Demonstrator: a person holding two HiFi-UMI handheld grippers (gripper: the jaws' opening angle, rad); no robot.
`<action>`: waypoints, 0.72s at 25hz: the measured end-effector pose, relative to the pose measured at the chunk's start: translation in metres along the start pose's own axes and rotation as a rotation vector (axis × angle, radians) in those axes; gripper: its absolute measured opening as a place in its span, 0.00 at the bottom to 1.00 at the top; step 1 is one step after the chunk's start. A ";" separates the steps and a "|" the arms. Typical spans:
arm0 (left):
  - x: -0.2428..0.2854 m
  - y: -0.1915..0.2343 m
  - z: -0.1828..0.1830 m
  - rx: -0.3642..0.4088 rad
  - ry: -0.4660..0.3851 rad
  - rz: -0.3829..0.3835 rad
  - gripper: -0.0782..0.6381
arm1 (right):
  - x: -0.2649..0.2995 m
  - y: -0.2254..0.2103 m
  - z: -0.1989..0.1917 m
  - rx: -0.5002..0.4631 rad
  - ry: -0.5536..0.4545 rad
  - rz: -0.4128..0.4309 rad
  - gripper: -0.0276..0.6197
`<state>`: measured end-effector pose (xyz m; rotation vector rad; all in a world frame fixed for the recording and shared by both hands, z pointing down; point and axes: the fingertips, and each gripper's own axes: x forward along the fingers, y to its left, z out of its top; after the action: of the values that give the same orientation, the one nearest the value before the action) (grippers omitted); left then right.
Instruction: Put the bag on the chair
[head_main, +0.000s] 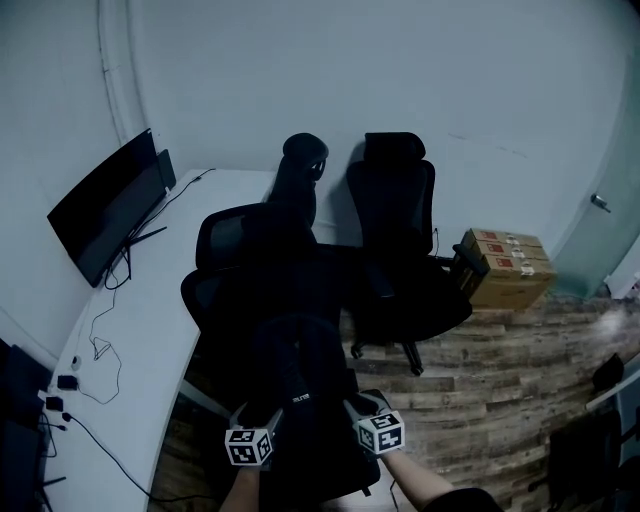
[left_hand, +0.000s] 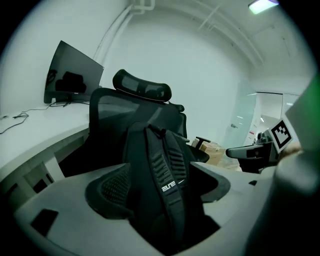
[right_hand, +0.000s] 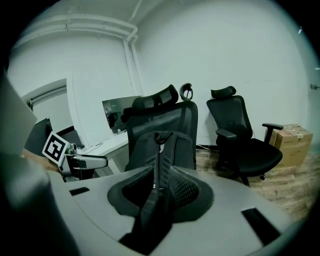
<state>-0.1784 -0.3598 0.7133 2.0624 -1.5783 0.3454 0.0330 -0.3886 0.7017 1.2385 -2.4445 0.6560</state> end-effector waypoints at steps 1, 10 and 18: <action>-0.008 -0.008 0.000 0.005 -0.008 -0.005 0.66 | -0.010 0.003 0.002 -0.005 -0.016 0.003 0.23; -0.081 -0.082 -0.012 0.050 -0.075 -0.036 0.45 | -0.096 0.027 -0.006 -0.031 -0.101 0.034 0.15; -0.147 -0.144 -0.030 0.064 -0.152 -0.020 0.24 | -0.180 0.041 -0.027 -0.047 -0.151 0.063 0.14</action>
<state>-0.0812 -0.1955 0.6304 2.1971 -1.6523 0.2395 0.1048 -0.2329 0.6284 1.2382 -2.6158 0.5363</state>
